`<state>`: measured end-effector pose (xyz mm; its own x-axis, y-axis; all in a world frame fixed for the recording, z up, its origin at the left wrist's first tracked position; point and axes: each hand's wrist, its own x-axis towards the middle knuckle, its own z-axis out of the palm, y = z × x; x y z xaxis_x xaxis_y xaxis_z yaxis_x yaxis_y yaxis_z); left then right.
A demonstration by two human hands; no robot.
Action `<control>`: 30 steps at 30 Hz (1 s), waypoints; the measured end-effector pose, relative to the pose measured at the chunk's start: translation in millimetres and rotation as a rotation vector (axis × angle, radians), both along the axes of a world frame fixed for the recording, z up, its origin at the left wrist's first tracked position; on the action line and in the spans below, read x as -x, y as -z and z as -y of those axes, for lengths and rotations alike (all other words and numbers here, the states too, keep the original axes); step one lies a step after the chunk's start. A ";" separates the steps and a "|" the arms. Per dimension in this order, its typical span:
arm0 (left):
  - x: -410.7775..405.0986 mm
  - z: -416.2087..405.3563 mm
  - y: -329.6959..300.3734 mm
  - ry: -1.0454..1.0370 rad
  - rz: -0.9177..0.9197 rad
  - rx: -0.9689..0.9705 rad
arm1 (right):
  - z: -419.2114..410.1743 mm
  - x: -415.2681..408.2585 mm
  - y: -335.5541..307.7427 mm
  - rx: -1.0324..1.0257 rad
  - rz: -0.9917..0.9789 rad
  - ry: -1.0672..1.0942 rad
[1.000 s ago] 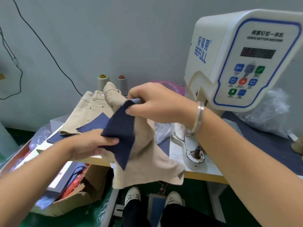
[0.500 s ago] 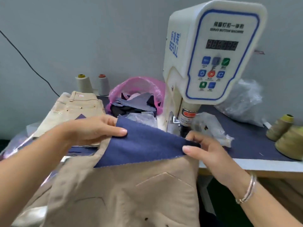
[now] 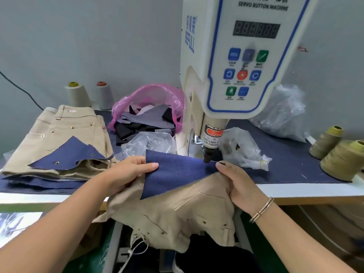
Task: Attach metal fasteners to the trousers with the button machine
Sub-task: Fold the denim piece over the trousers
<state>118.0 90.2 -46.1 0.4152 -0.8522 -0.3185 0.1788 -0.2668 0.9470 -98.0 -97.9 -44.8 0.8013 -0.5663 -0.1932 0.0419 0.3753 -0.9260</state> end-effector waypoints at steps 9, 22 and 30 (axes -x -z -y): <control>6.1 -3.1 14.4 -0.105 -0.091 0.123 | 5.3 -5.1 23.2 0.185 0.066 0.034; 12.8 -4.8 19.9 -0.276 -0.043 0.188 | 2.5 -14.3 28.0 0.224 0.099 0.073; 13.4 -5.0 19.3 -0.297 -0.039 0.183 | 3.7 -13.0 34.3 0.199 0.131 0.126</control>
<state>104.6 95.3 -65.4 0.6437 -0.7407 -0.1924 0.2605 -0.0243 0.9652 -85.1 -101.6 -79.1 0.7329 -0.6795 0.0328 0.2015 0.1708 -0.9645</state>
